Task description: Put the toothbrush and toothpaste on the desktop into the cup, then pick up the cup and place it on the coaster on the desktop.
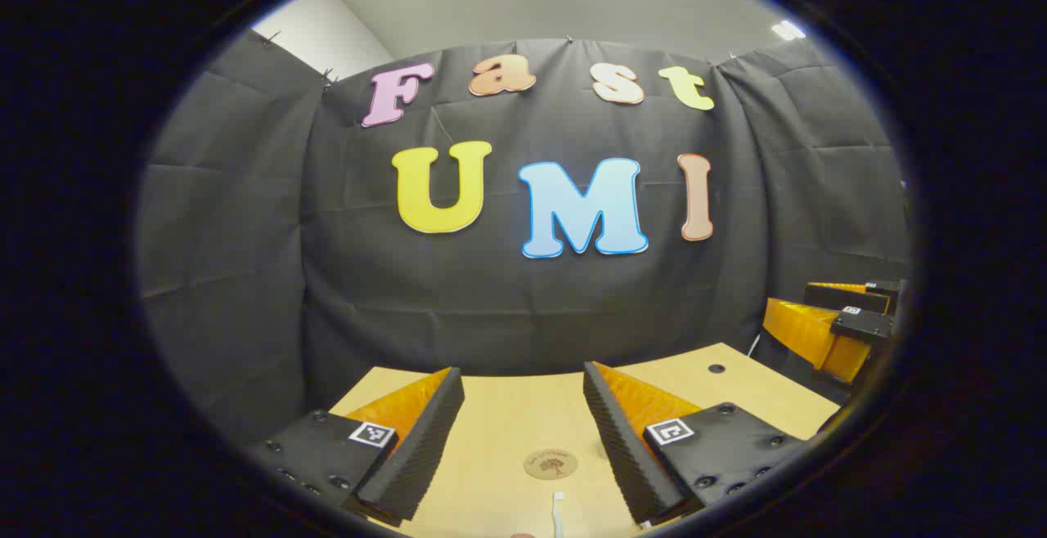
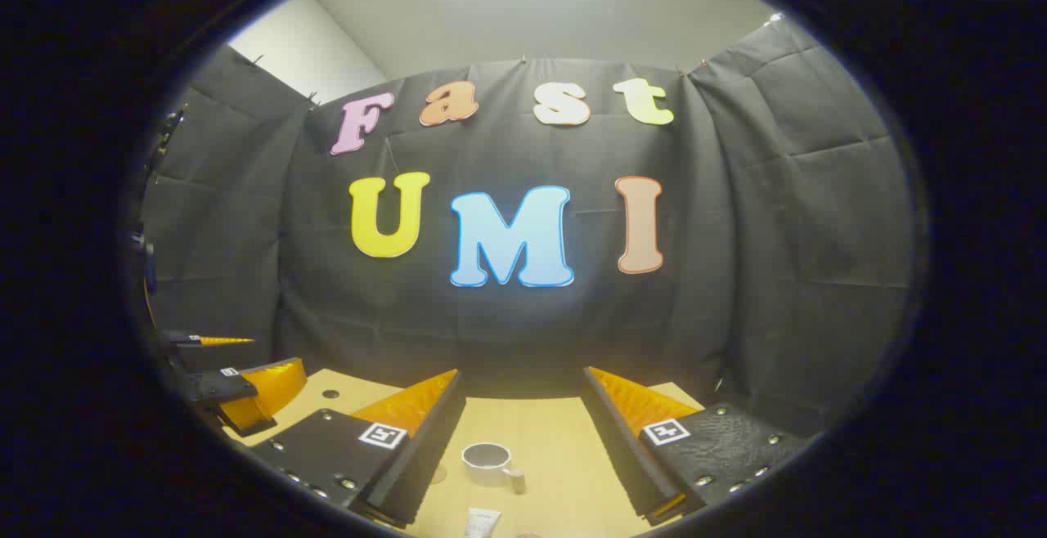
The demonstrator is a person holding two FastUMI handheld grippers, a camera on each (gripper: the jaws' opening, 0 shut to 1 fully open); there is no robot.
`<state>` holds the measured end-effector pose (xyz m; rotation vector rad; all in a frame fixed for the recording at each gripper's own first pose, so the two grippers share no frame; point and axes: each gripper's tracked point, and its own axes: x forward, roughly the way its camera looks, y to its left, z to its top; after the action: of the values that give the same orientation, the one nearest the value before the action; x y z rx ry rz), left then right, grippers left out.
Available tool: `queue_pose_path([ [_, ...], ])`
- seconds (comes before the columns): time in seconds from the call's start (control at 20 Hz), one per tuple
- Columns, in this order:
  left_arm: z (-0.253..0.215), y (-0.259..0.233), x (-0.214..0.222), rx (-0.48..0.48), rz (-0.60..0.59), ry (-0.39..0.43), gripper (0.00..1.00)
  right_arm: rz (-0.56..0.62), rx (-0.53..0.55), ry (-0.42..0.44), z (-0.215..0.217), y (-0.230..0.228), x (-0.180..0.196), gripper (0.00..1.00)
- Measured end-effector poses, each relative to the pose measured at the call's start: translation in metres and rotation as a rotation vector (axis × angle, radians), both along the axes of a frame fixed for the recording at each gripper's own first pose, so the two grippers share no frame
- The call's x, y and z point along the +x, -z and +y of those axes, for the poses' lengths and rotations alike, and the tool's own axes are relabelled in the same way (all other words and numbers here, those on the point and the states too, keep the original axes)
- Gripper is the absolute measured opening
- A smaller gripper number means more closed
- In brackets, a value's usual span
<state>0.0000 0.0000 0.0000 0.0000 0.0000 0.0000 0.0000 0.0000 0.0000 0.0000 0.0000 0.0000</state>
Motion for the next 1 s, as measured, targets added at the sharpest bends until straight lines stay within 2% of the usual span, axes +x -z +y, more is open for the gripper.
queue_pose_path([
  [0.5, -0.001, -0.007, 0.003, 0.005, -0.022, -0.003, 0.95, 0.047, 0.014, -0.038, 0.006, 0.009, 0.009, 0.89],
  [0.7, 0.000, -0.006, 0.001, 0.008, -0.016, 0.001, 0.93, 0.052, 0.017, -0.054, 0.008, 0.009, 0.008, 0.89],
  [0.75, -0.001, -0.005, 0.002, 0.007, -0.008, 0.001, 0.95, 0.058, 0.018, -0.057, 0.007, 0.010, 0.008, 0.89],
  [0.95, 0.001, 0.005, 0.005, -0.014, 0.035, 0.004, 0.93, 0.074, 0.011, -0.068, 0.009, 0.011, 0.009, 0.89],
  [1.0, 0.001, 0.010, 0.005, -0.012, 0.051, 0.005, 0.96, 0.086, 0.008, -0.074, 0.010, 0.012, 0.010, 0.89],
])
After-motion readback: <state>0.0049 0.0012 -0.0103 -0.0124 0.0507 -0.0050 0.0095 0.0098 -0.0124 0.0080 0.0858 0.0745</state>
